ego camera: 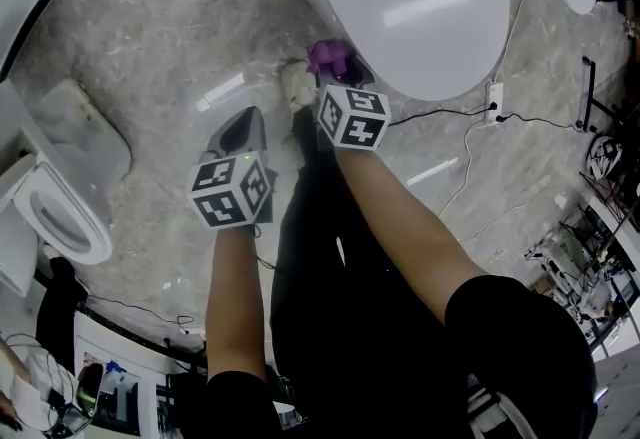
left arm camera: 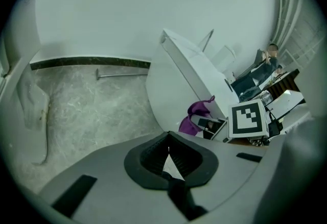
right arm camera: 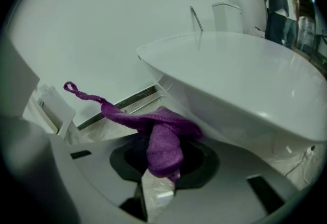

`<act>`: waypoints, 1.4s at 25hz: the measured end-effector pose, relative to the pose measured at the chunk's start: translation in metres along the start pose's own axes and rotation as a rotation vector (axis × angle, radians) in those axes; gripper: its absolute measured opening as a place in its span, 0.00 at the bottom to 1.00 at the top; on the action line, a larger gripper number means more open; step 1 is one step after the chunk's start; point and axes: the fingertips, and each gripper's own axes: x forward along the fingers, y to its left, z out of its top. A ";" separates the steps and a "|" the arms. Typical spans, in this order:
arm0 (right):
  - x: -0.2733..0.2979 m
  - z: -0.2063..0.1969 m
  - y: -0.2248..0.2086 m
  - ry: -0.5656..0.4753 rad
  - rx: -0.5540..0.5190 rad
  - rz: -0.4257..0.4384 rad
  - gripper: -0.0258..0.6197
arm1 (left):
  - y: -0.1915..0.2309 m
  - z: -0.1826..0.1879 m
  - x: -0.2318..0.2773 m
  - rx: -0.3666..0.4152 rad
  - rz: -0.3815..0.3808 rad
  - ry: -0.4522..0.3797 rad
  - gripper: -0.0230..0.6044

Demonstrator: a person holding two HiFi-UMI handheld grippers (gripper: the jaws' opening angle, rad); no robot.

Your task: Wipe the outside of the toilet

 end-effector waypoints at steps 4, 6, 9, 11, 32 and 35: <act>0.007 0.014 0.009 0.003 0.129 -0.005 0.21 | 0.008 0.031 0.001 -0.018 0.031 0.007 0.05; 0.011 0.022 0.012 -0.006 0.195 -0.006 0.21 | 0.008 0.045 -0.001 -0.032 0.041 0.001 0.05; 0.015 0.031 0.015 -0.008 0.263 -0.010 0.21 | 0.005 0.056 0.000 -0.060 0.034 0.009 0.05; 0.020 0.038 0.020 -0.008 0.283 -0.001 0.21 | 0.004 0.064 0.005 -0.066 0.026 0.021 0.05; 0.082 0.105 0.056 -0.069 0.377 -0.054 0.21 | 0.067 0.174 0.041 0.124 -0.011 0.081 0.05; 0.094 0.114 0.064 -0.080 0.399 -0.090 0.21 | 0.084 0.189 0.043 0.161 -0.034 0.109 0.05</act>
